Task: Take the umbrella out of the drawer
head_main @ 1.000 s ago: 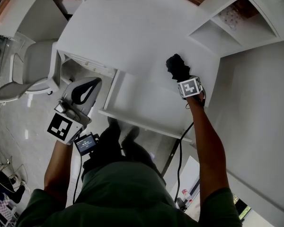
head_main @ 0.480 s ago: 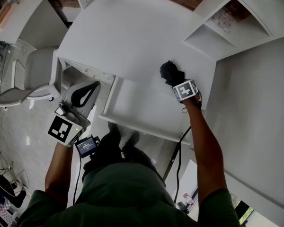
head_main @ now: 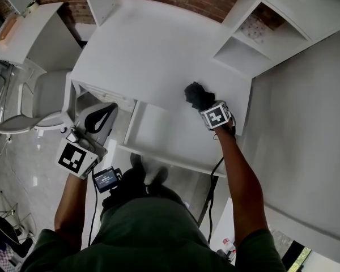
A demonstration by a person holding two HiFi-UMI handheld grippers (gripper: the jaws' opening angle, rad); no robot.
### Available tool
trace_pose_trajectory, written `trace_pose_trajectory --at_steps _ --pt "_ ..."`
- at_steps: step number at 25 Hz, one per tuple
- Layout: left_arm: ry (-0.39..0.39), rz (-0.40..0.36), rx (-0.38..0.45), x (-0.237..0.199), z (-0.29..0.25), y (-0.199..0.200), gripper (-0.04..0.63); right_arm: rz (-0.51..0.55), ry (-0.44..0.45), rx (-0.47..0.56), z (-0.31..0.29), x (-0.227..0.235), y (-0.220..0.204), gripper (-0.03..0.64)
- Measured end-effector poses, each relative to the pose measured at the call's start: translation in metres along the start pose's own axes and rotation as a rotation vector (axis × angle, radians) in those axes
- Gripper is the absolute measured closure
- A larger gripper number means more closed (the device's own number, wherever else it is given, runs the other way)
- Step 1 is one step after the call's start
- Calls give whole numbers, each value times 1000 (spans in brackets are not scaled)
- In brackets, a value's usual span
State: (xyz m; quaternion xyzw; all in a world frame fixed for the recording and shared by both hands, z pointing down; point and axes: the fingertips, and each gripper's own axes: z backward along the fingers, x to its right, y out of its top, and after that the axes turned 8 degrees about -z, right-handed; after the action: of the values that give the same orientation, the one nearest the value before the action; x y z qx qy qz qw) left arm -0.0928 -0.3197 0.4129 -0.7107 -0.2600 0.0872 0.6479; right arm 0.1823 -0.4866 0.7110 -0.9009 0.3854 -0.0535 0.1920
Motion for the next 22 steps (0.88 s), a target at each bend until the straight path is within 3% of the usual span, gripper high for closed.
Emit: trace_pose_trajectory --at_steps 3,7,12,17,22 --pt "2 -18 7 4 5 11 595 3 -25 110 32 1 19 324" --pt "1 -30 28 9 12 30 595 -40 -50 316 99 -2 52 408" --pt "-10 -59 50 21 25 54 595 -149 -37 664 225 -17 86 609" --pt "-37 -93 85 45 37 81 595 -169 34 934 354 -52 87 612" --pt "-64 -131 117 73 50 106 595 -88 73 1091 447 -89 66 612"
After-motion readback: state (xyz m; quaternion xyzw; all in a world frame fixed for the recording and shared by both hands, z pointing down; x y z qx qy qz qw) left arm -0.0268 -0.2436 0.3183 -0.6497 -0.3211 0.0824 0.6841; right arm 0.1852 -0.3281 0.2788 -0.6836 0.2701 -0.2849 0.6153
